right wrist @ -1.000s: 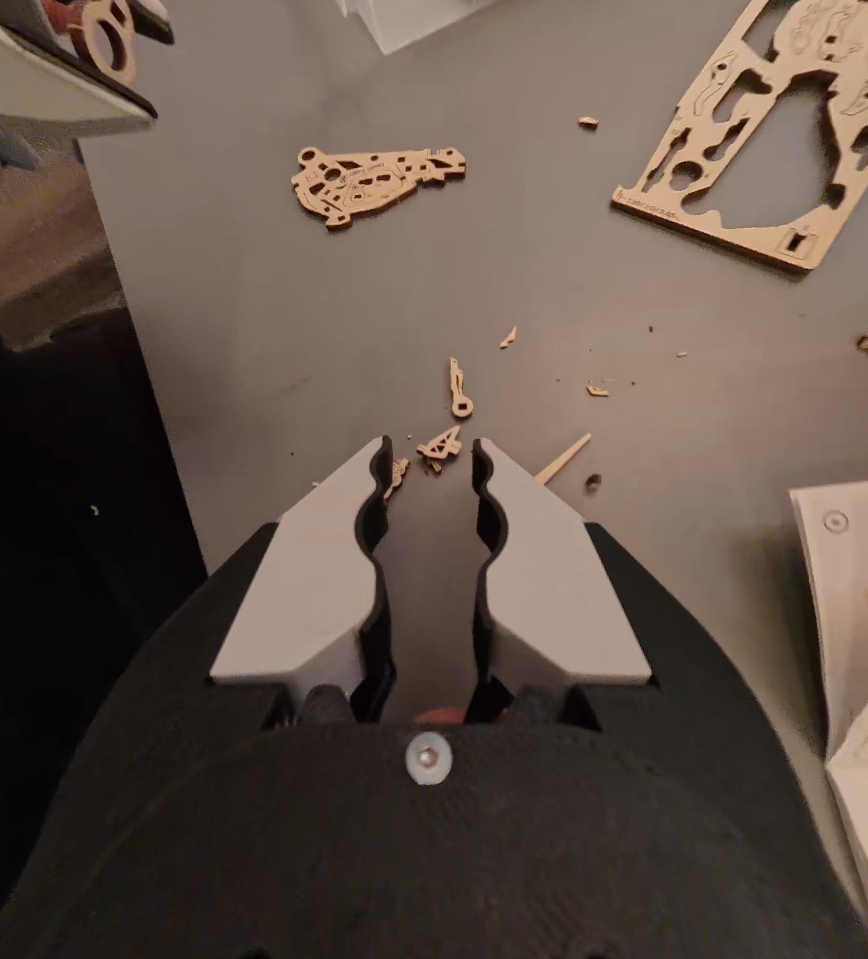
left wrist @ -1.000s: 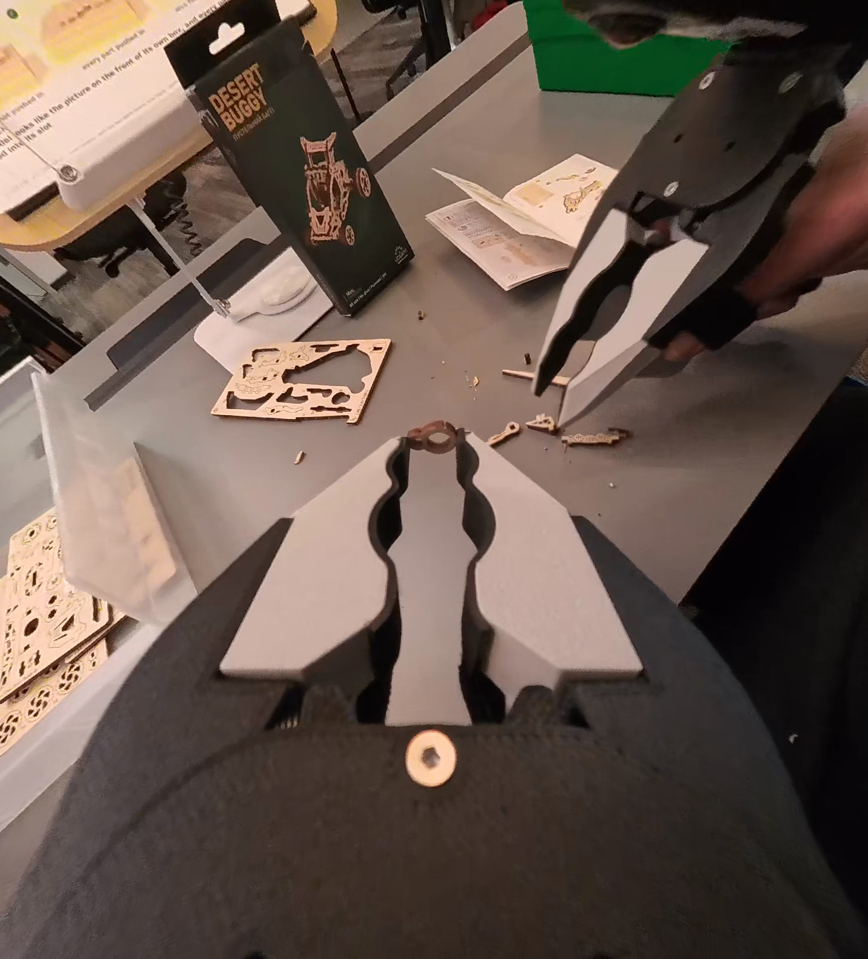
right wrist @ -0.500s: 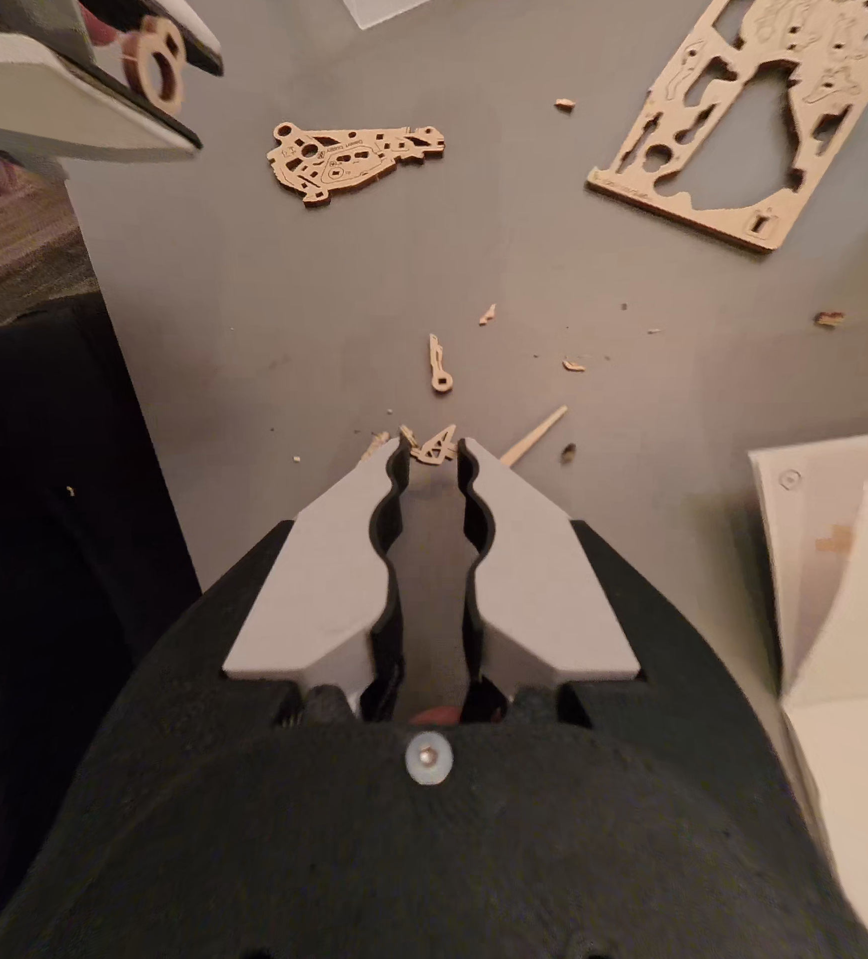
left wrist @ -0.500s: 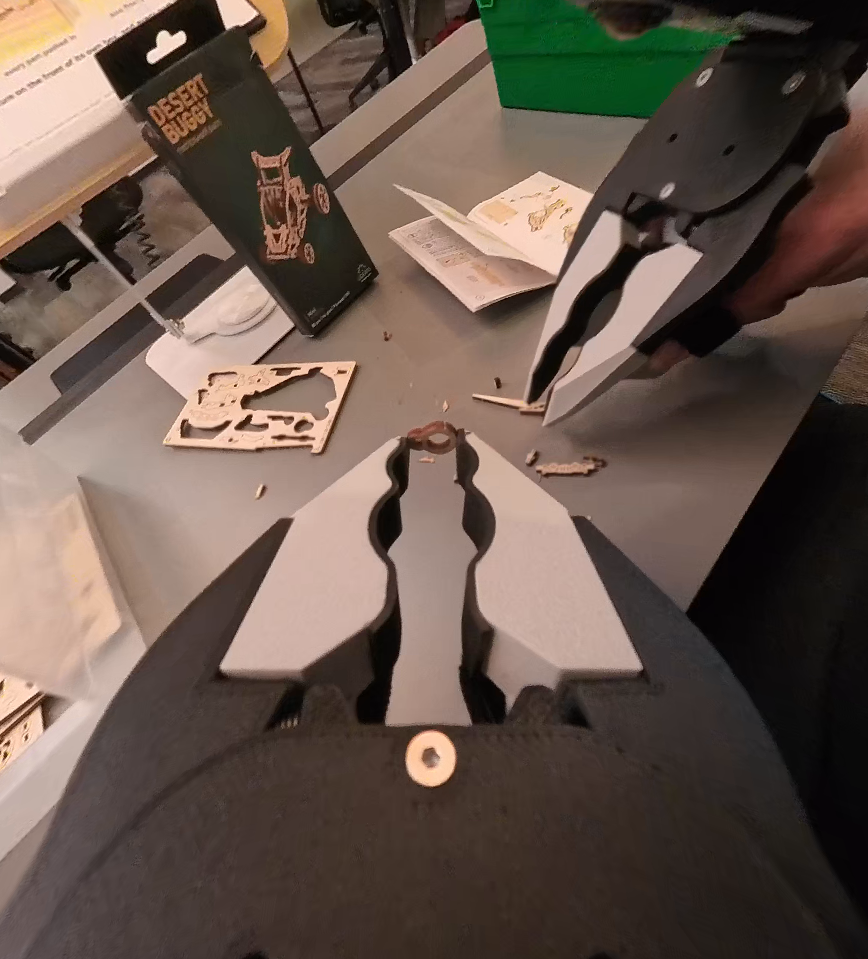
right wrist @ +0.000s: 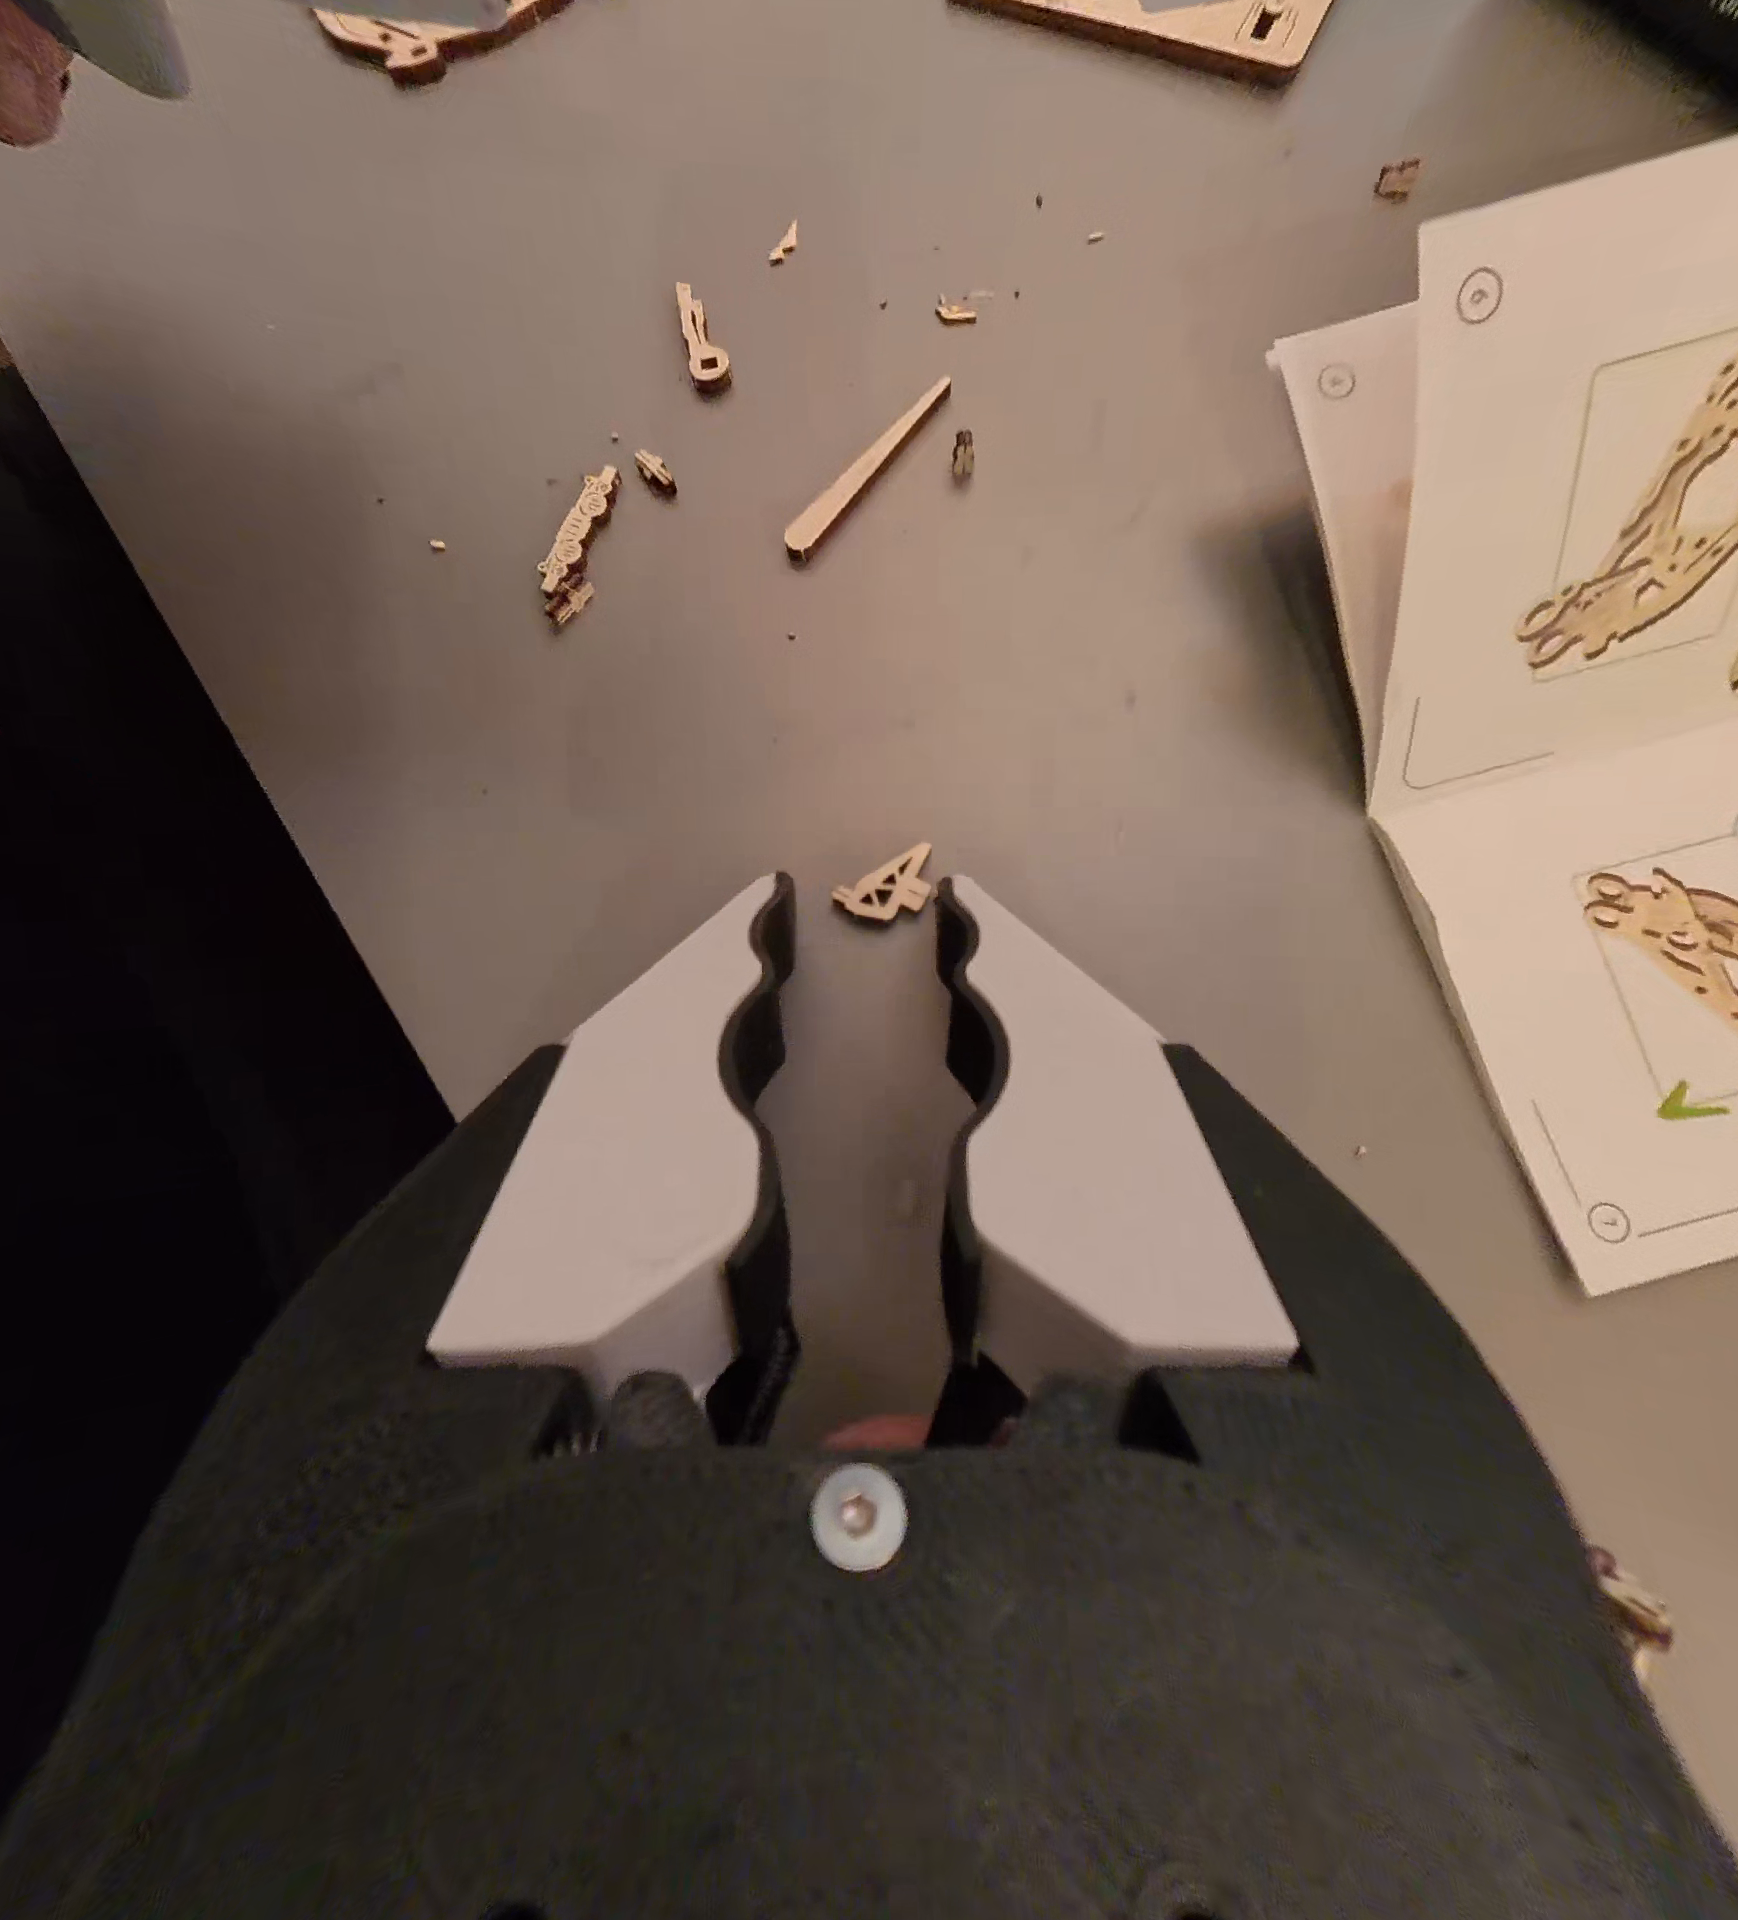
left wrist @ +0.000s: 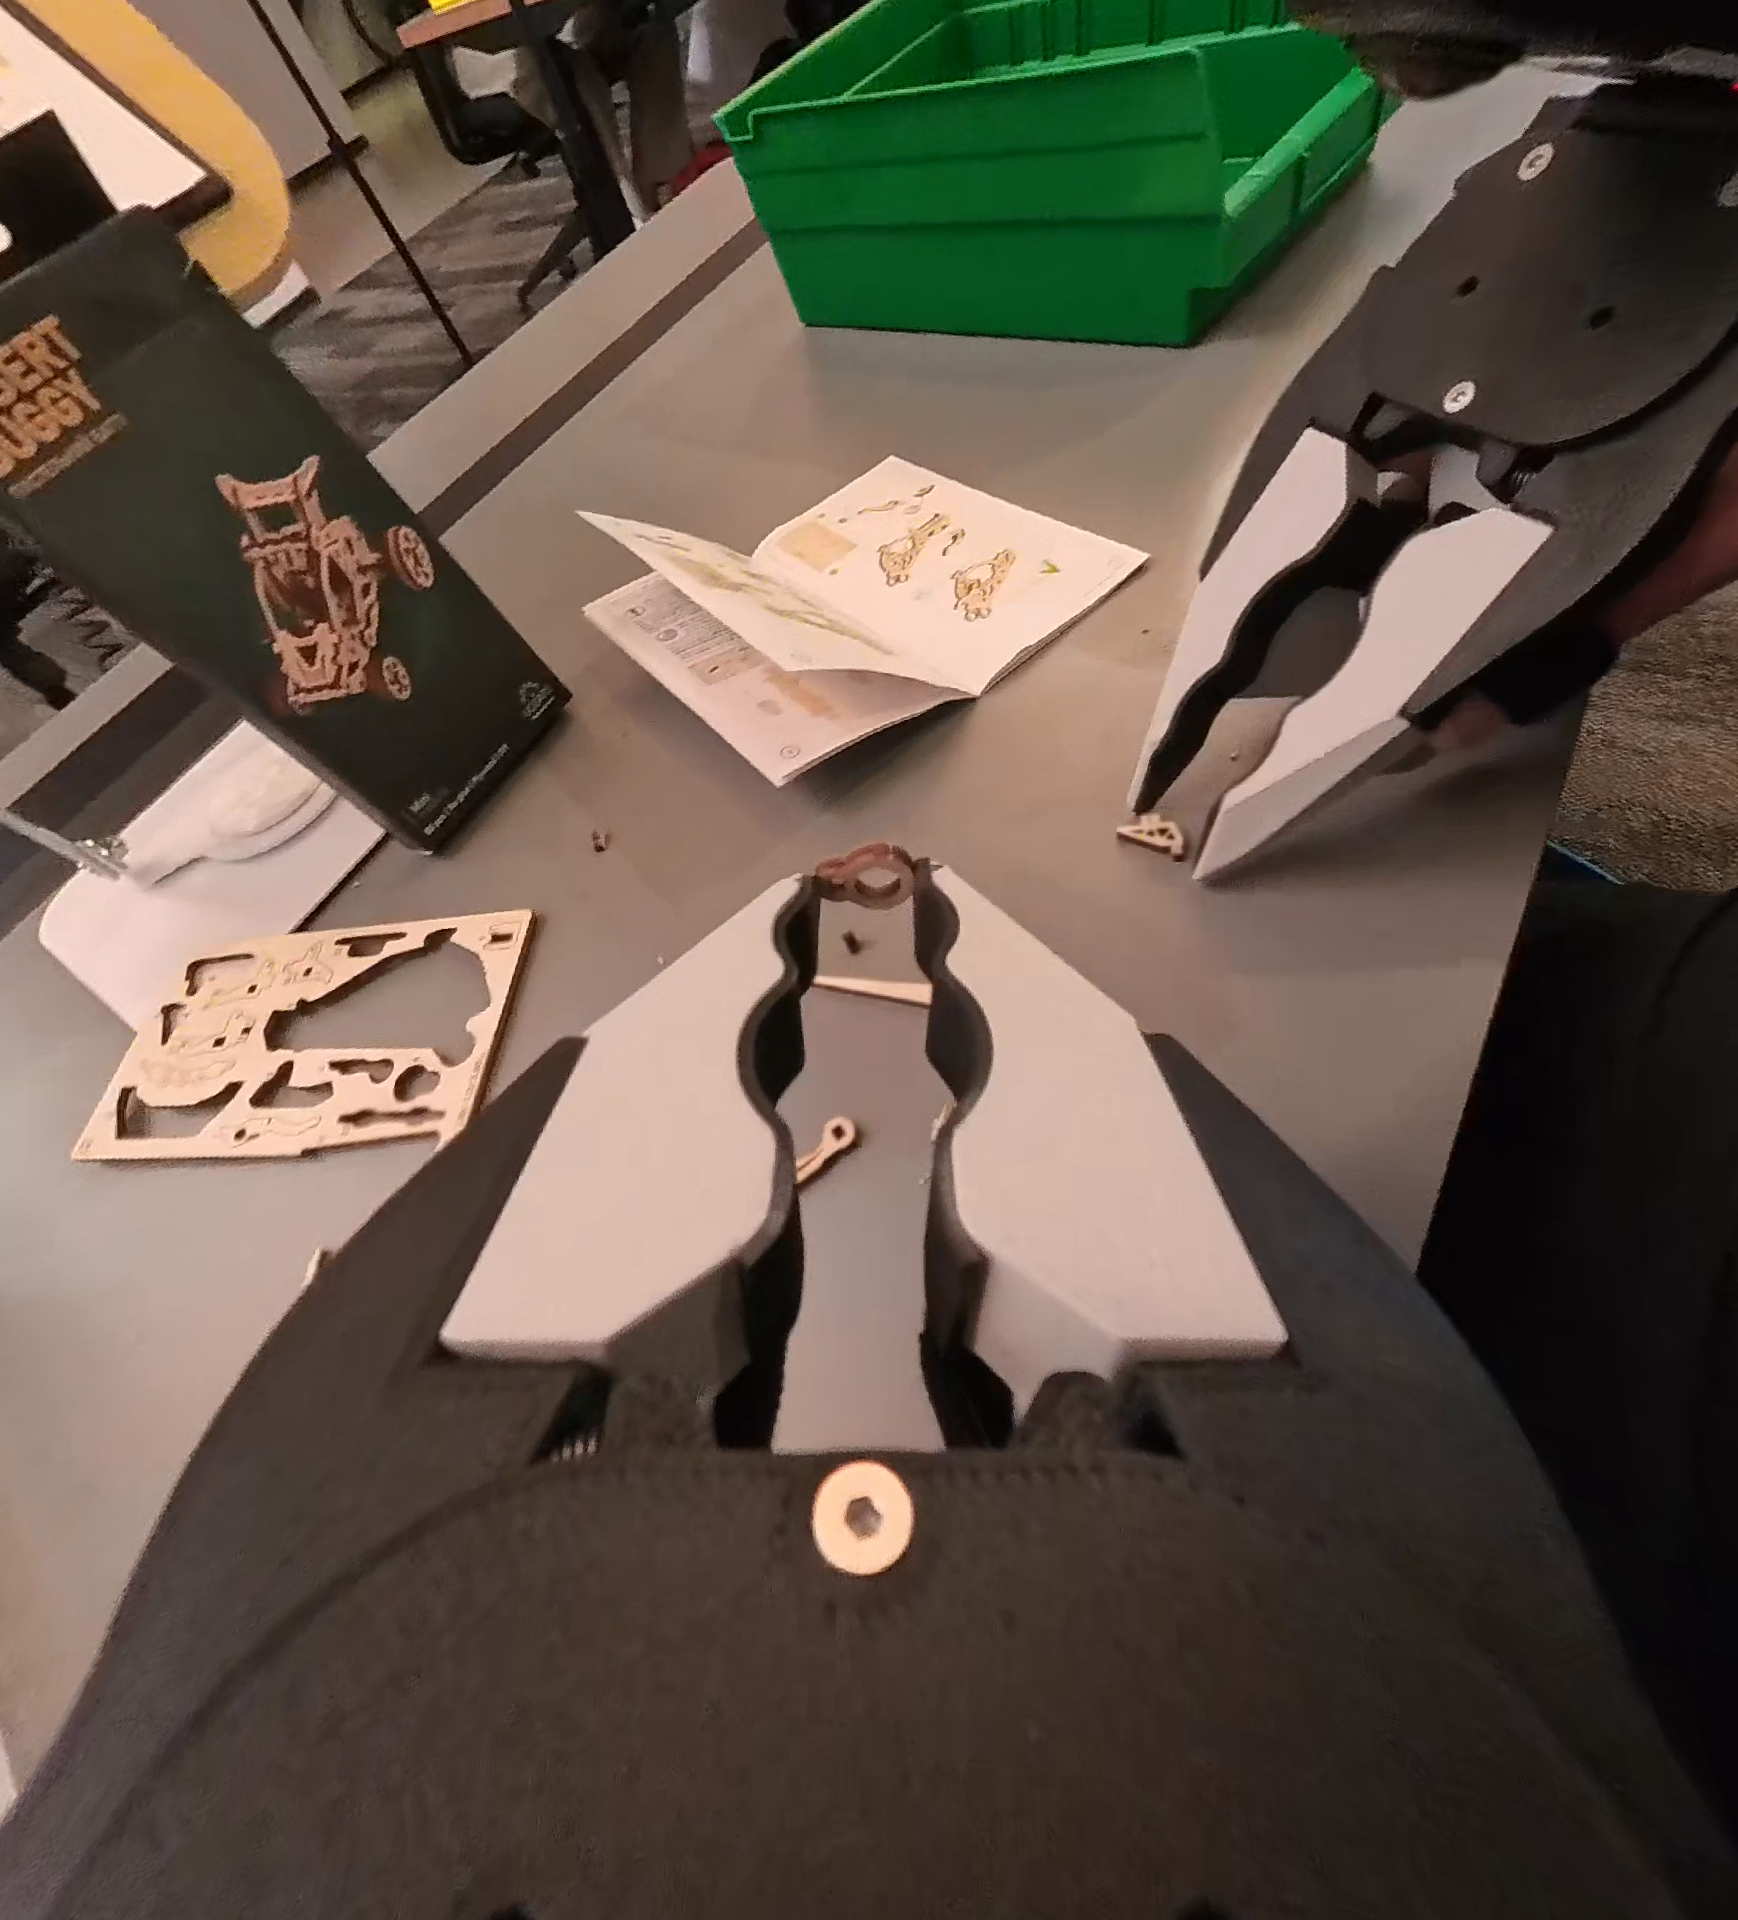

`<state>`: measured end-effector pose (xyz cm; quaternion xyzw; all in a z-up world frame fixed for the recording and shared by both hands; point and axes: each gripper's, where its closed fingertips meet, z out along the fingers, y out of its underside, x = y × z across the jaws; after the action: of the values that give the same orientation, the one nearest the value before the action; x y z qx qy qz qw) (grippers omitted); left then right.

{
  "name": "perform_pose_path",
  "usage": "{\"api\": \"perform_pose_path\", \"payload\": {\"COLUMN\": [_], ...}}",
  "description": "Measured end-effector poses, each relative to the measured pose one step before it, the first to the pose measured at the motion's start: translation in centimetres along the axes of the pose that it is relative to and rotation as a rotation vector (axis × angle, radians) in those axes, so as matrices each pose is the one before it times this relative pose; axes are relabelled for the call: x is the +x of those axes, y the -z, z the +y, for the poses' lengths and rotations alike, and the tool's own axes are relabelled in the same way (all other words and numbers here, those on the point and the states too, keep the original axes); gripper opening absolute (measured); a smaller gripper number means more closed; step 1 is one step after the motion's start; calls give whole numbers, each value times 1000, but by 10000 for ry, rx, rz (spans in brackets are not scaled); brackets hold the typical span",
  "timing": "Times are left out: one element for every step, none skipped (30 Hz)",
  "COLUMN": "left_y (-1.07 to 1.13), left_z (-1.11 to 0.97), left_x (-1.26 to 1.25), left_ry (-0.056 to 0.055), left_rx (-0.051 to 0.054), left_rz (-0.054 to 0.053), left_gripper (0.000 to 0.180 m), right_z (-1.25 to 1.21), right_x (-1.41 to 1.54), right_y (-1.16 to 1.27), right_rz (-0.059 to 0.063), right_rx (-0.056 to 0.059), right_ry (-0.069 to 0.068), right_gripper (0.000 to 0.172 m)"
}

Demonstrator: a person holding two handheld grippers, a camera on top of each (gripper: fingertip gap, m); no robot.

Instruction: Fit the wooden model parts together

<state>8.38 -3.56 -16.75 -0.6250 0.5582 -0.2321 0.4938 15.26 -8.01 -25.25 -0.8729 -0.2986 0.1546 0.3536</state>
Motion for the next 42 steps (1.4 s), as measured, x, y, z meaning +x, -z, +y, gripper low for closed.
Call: {"api": "perform_pose_path", "payload": {"left_y": [-158, -96, -53, -22, 18, 38, 44, 32, 35, 48, 54, 25, 11, 19, 22, 6, -1, -34, -102, -130, -122, -109, -113, -67, -20, 30, 118, 185, 264, 350, 408, 396, 349, 285, 205, 115, 18, -22, -35, -32, -34, -31], "left_z": [-44, -50, -53, -7, 16, 11, 16, 62, 73, 17, 33, 67, 91, 84, 51, -5, -67, -31, 90, 106, 98, 109, 80, 15, -95, -240, -293, -360, -555, -707, -785, -653, -517, -372, -253, -93, 40, 53, -14, 20, 125, 172], "left_x": [164, 136, 127, 94, 59, 30, 38, 49, 73, 80, 97, 132, 114, 75, 96, 173, 105, 134, 162, 61, 77, 115, 118, 104, 107, 222, 93, 75, 250, 229, 73, 30, 139, 72, -49, -106, -40, 64, 150, 108, 33, -4], "left_ry": [-9, -10, -5, -1, -6, 2, 19, 38, 49, 36, 41, 58, 67, 60, 92, 130, 104, 50, 33, 13, 17, 22, 25, 50, 78, 122, 158, 226, 417, 543, 510, 399, 339, 234, 100, 41, -34, -57, -13, 17, -1, 6], "left_rx": [-10, 0, 2, -9, -14, -5, 0, -8, -6, 26, 24, 18, 24, 26, 40, 71, 78, 51, -11, 0, 8, 3, 8, 50, 100, 182, 224, 282, 424, 525, 572, 471, 356, 215, 117, 19, -60, -68, -11, -13, -46, -63], "left_rz": [58, 34, 30, 23, 1, -9, 5, 27, 38, 37, 47, 83, 77, 63, 110, 186, 136, 143, 157, 76, 74, 101, 103, 107, 116, 219, 171, 232, 444, 484, 380, 329, 381, 283, 119, 39, 19, 41, 75, 58, 19, 9], "left_gripper": [16, 16, 16, 16, 16, 16, 16, 16, 16, 16, 16, 16, 16, 16, 16, 16, 16, 16, 16, 16, 16, 16, 16, 16, 16, 16, 16, 16, 16, 16, 16, 16, 15, 15, 15, 15, 15, 15, 15, 15, 15, 15], "right_z": [-18, -29, -12, -11, -11, -74, -77, 39, 126, 86, 25, -53, -40, -53, -59, -18, 17, 47, -6, -217, -140, -113, -115, -106, -57, -82, -80, -8, -34, -109, -128, -82, -40, 20, 151, 248, 334, 284, 52, -96, 24, -3], "right_x": [19, 110, 99, 38, 6, 38, 72, 118, 136, 109, -72, -170, -79, -15, 10, 98, 102, -34, -125, -167, -328, -296, -153, -6, 91, 69, -63, -13, -18, -1, 143, 185, 34, 61, 198, 183, 206, 77, -68, -21, -88, -73], "right_y": [117, 180, 191, 208, 236, 243, 233, 156, 71, 16, -39, -114, -175, -213, -227, -241, -276, -301, -255, -140, -113, -59, 57, 155, 169, 162, 130, 96, 84, 102, 122, 101, 54, 7, -76, -153, -207, -156, -66, -12, -56, -58], "right_rz": [-35, 9, -26, -100, -150, -128, -75, 2, 51, 21, -104, -133, -40, 22, 45, 71, 46, -37, -52, -28, -86, -96, -81, -53, -31, -62, -122, -72, -75, -46, 32, 21, -89, -51, 32, 50, 95, 19, -68, -45, -55, -49], "right_rx": [36, 57, 60, 64, 73, 99, 68, -38, -104, -69, -25, -8, -55, -83, -104, -123, -96, -81, -63, 46, 6, 24, 62, 79, 58, 63, 52, -34, -53, -15, -27, -51, -57, -88, -160, -216, -273, -230, -71, 4, -86, -75], "right_ry": [-46, -31, -22, -86, -157, -126, -34, 99, 207, 186, 116, 99, 132, 190, 196, 134, 86, 18, -53, -40, -14, -29, -58, -37, -23, 29, 132, 136, 131, 173, 151, 80, 77, 80, 38, 67, 71, 76, 69, 36, 106, 82], "right_gripper": [28, 29, 30, 32, 32, 32, 30, 26, 25, 23, 20, 19, 19, 18, 18, 18, 18, 17, 17, 17, 18, 20, 23, 24, 24, 24, 24, 24, 23, 22, 21, 20, 18, 14, 13, 11, 10, 10, 10, 10, 10, 10]}}
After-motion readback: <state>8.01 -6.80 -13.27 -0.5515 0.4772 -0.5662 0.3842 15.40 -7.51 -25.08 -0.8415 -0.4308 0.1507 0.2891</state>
